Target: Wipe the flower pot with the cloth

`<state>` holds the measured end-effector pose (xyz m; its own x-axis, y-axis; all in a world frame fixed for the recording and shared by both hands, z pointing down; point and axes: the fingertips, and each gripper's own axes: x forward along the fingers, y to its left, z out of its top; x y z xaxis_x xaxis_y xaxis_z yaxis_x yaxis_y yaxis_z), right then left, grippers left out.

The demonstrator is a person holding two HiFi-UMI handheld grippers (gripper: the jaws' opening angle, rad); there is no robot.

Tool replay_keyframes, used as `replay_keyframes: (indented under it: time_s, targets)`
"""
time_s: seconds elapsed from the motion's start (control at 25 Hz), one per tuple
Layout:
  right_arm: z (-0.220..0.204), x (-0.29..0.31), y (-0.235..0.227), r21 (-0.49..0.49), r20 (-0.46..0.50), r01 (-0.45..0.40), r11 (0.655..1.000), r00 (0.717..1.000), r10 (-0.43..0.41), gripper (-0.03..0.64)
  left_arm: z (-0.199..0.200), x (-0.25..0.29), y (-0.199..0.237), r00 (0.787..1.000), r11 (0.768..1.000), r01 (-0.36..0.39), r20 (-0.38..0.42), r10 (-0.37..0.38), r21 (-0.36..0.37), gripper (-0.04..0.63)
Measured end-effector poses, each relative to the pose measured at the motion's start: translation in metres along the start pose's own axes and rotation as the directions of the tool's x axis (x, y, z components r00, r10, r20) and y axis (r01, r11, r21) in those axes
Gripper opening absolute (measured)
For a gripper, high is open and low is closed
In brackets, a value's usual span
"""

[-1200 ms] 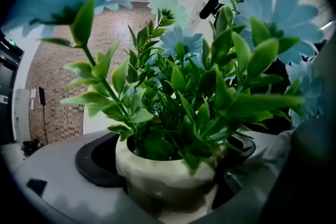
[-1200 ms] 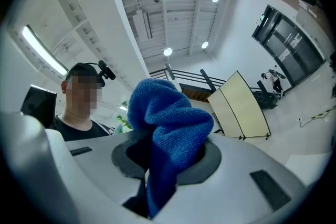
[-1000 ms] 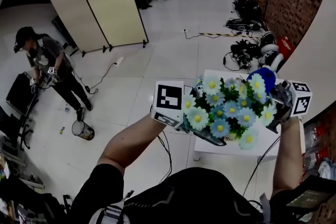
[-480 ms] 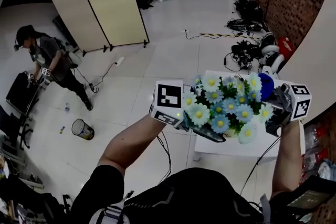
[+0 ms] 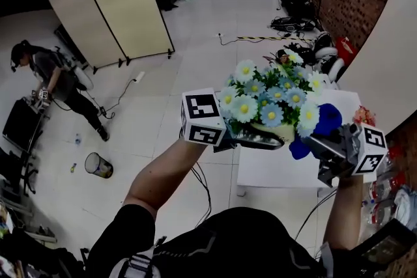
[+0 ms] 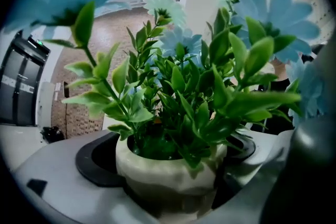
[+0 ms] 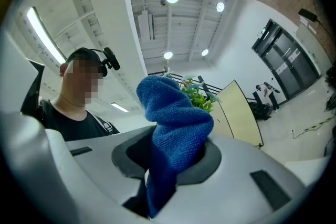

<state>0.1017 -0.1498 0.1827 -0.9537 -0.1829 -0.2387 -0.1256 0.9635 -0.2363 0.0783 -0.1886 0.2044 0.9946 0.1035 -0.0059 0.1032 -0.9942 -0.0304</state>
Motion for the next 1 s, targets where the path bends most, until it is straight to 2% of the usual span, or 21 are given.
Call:
replay_keyframes:
  time_s: [0.16,0.24,0.32,0.48,0.68,0.84,1.0]
  targets:
    - [0.011,-0.014,0.010,-0.091,0.046,0.089,0.992,0.995,-0.085,0.089,0.005,0.007,0.018,0.998,0.998,-0.061,0.009,0.061,-0.031,0.549]
    - [0.016,-0.026,0.016,-0.149,0.077,0.146,0.978,0.988,-0.136,0.089,0.007,0.012,0.031,0.995,0.994,-0.096,0.009,0.096,-0.052,0.549]
    - [0.006,-0.034,0.014,-0.201,0.079,0.235,0.951,0.971,-0.224,0.089,0.007,0.013,0.037,0.993,0.991,-0.118,0.016,0.119,-0.055,0.549]
    - [-0.018,-0.033,-0.010,-0.258,0.065,0.431,0.865,0.901,-0.429,0.089,0.021,0.007,0.043,0.989,0.988,-0.143,0.031,0.145,-0.057,0.549]
    - [-0.042,-0.029,-0.043,-0.354,0.024,0.550,0.756,0.814,-0.581,0.089,0.026,0.016,0.046,0.989,0.988,-0.144,0.011,0.145,-0.046,0.549]
    - [-0.059,-0.027,-0.058,-0.371,-0.028,0.583,0.723,0.771,-0.636,0.089,0.026,0.025,0.031,0.994,0.993,-0.111,0.008,0.111,-0.035,0.549]
    - [-0.062,-0.020,-0.079,-0.352,-0.077,0.604,0.715,0.743,-0.665,0.089,0.023,0.032,0.023,0.998,0.997,-0.063,-0.003,0.063,-0.052,0.549]
